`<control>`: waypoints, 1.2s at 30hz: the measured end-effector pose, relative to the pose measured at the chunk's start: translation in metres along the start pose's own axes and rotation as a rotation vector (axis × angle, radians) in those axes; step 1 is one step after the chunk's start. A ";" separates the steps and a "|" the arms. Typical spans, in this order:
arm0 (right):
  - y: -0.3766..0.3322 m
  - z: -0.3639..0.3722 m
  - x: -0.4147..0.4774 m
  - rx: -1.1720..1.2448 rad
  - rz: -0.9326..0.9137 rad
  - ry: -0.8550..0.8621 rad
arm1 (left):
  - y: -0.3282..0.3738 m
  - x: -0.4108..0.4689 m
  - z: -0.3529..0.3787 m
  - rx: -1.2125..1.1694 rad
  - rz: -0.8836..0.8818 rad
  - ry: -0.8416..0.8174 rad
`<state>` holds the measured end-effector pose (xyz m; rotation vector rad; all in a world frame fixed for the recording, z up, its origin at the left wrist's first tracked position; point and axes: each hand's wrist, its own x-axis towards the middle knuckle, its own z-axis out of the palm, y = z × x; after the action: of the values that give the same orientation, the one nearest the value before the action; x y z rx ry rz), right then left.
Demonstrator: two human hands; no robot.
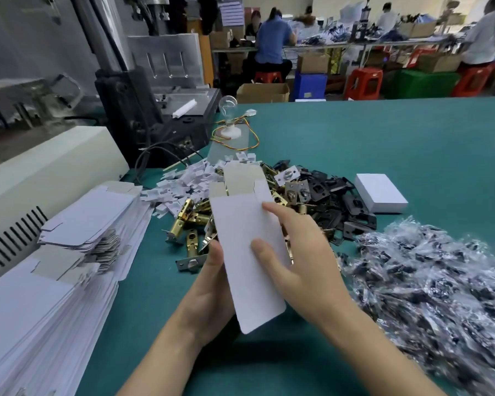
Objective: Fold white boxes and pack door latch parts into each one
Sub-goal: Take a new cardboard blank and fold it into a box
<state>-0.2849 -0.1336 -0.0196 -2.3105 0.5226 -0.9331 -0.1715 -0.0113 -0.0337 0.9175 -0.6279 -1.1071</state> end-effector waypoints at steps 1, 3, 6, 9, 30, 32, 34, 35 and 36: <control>-0.002 0.001 0.000 -0.045 -0.031 0.010 | -0.001 -0.001 -0.001 -0.008 -0.002 -0.005; -0.004 0.001 0.000 -0.095 -0.074 0.023 | -0.001 -0.003 -0.003 -0.019 -0.017 -0.014; -0.004 0.000 -0.001 -0.097 -0.095 0.010 | 0.000 -0.008 -0.004 -0.029 -0.058 -0.050; -0.004 -0.003 0.000 -0.028 -0.090 0.006 | 0.002 -0.010 -0.001 0.101 -0.025 -0.092; -0.008 -0.013 0.009 0.674 0.243 0.073 | 0.010 -0.004 -0.005 0.154 0.071 0.216; -0.007 -0.013 0.010 0.762 0.308 -0.020 | 0.010 -0.003 -0.006 0.154 0.071 0.249; -0.007 -0.014 0.009 0.812 0.318 -0.054 | 0.010 -0.003 -0.006 0.166 0.076 0.247; -0.007 -0.014 0.009 0.826 0.324 -0.042 | 0.010 -0.003 -0.005 0.167 0.077 0.238; -0.007 -0.015 0.008 0.826 0.329 -0.030 | 0.010 -0.003 -0.005 0.169 0.079 0.233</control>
<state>-0.2893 -0.1381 -0.0027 -1.4416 0.3851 -0.7561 -0.1638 -0.0054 -0.0279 1.1395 -0.5657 -0.8701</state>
